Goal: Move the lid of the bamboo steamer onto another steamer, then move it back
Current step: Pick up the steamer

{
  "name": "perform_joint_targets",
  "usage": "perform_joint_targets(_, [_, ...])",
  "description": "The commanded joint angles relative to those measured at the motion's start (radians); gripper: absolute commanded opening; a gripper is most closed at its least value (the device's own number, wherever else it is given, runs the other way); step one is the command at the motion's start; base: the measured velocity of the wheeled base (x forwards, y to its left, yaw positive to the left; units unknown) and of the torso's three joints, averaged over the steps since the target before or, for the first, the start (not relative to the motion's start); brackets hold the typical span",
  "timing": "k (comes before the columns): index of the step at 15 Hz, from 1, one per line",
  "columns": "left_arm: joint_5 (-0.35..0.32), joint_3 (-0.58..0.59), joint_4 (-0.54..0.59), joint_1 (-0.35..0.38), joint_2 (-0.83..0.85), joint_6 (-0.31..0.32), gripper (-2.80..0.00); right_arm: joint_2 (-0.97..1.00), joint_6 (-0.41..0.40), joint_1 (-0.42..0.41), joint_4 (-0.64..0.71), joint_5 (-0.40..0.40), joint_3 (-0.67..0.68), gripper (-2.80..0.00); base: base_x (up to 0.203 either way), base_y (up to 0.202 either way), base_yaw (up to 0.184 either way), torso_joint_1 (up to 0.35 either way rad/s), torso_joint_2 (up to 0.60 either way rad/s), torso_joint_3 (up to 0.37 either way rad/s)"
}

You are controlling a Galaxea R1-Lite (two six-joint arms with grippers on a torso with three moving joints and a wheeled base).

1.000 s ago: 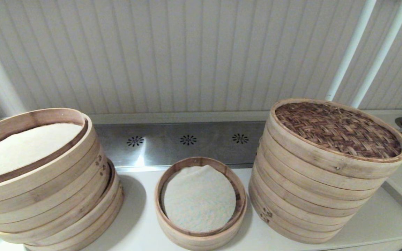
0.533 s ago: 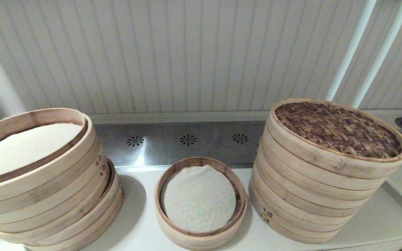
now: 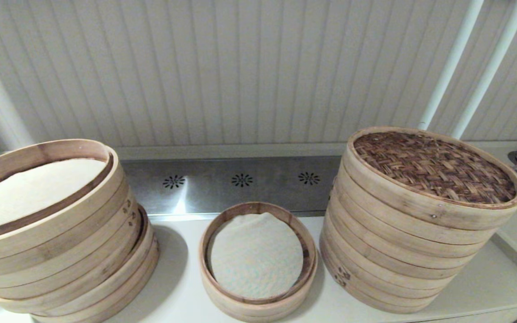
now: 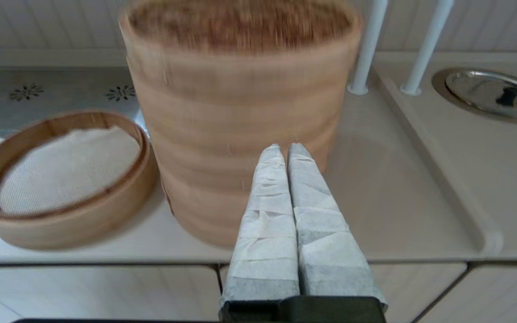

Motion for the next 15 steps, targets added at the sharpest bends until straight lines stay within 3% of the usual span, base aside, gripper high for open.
perform_joint_targets(1, [0.000, 0.000, 0.000, 0.000, 0.000, 0.000, -2.80, 0.188, 0.002, 0.002, -0.001, 0.004, -0.084, -2.80, 0.000, 0.000, 0.000, 0.000, 0.00, 0.000])
perform_joint_targets(7, [0.000, 0.000, 0.000, 0.000, 0.000, 0.000, -2.80, 0.467, 0.010, 0.013, -0.005, 0.004, -0.323, -2.80, 0.000, 0.000, 0.000, 0.000, 0.00, 0.000])
perform_joint_targets(15, [0.000, 0.000, 0.000, 0.000, 0.000, 0.000, -2.80, 0.665, 0.010, 0.013, -0.060, 0.005, -0.425, -2.80, 0.000, 0.000, 0.000, 0.000, 0.00, 0.000])
